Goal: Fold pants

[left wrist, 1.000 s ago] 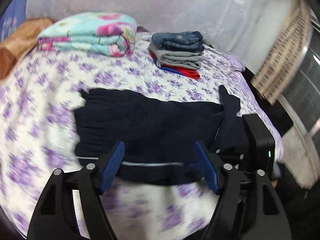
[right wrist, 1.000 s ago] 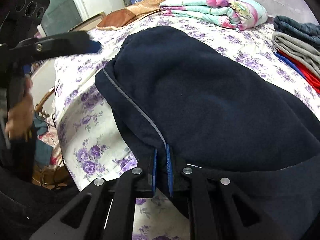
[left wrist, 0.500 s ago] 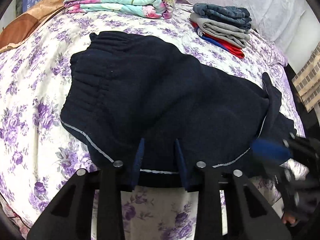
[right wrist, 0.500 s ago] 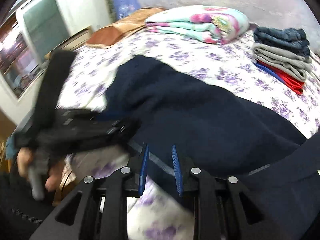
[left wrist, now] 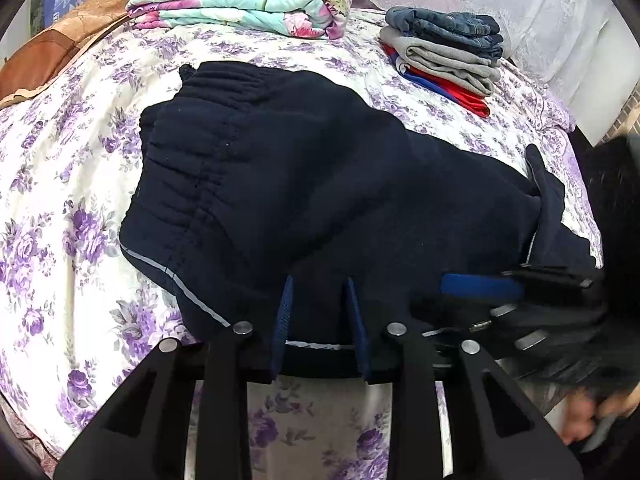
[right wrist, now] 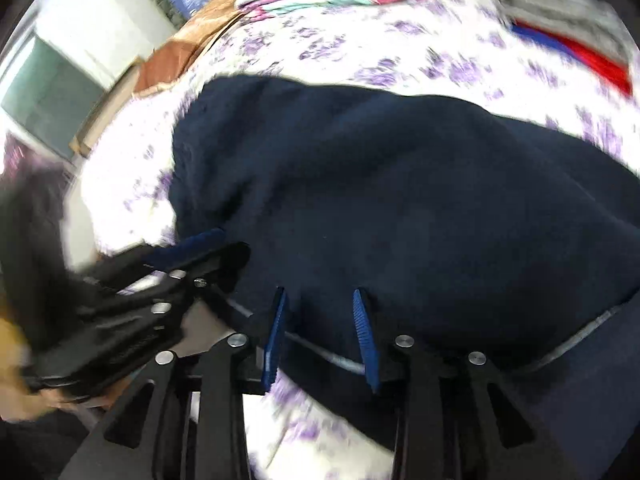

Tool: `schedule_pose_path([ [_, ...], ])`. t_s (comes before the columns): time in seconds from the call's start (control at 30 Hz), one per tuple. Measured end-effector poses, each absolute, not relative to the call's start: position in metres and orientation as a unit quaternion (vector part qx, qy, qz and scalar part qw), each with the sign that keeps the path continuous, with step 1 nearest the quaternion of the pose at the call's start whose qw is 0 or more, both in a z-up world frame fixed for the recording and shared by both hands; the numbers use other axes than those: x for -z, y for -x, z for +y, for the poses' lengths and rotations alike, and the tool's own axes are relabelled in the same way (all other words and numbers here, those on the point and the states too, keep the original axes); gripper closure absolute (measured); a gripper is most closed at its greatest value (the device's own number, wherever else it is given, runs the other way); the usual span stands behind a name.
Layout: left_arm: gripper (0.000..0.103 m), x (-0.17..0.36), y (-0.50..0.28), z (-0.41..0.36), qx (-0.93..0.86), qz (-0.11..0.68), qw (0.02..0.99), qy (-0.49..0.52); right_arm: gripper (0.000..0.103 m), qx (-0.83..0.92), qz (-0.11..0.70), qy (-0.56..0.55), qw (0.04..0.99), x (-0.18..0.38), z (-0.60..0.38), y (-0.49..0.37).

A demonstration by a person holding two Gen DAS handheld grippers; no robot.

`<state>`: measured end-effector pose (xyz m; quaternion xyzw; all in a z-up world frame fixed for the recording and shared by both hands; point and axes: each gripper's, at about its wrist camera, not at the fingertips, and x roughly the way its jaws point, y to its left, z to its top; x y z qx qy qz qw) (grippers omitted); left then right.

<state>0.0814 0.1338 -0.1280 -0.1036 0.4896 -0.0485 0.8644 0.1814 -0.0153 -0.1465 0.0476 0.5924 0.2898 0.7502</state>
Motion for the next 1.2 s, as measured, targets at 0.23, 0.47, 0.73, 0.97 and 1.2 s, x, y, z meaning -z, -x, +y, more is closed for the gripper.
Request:
schedule_pose_path([
  [0.23, 0.075, 0.129, -0.082, 0.137, 0.061, 0.486, 0.865, 0.108, 0.026, -0.045, 0.605, -0.060, 0.793, 0.080, -0.183, -0.274],
  [0.47, 0.054, 0.128, -0.085, 0.132, 0.086, 0.488, 0.863, 0.103, 0.023, 0.168, 0.621, -0.142, 0.752, 0.100, -0.327, -0.376],
  [0.73, 0.044, 0.127, -0.089, 0.126, 0.094, 0.490, 0.862, 0.090, 0.023, 0.237, 0.658, -0.101, 0.708, 0.145, -0.326, -0.430],
  [0.97, 0.042, 0.128, -0.092, 0.122, 0.090, 0.491, 0.863, 0.079, 0.069, 0.231, 0.661, -0.088, 0.709, 0.159, -0.327, -0.418],
  [1.2, 0.043, 0.127, -0.096, 0.129, 0.095, 0.501, 0.855, 0.097, 0.091, 0.175, 0.583, -0.152, 0.779, 0.073, -0.349, -0.343],
])
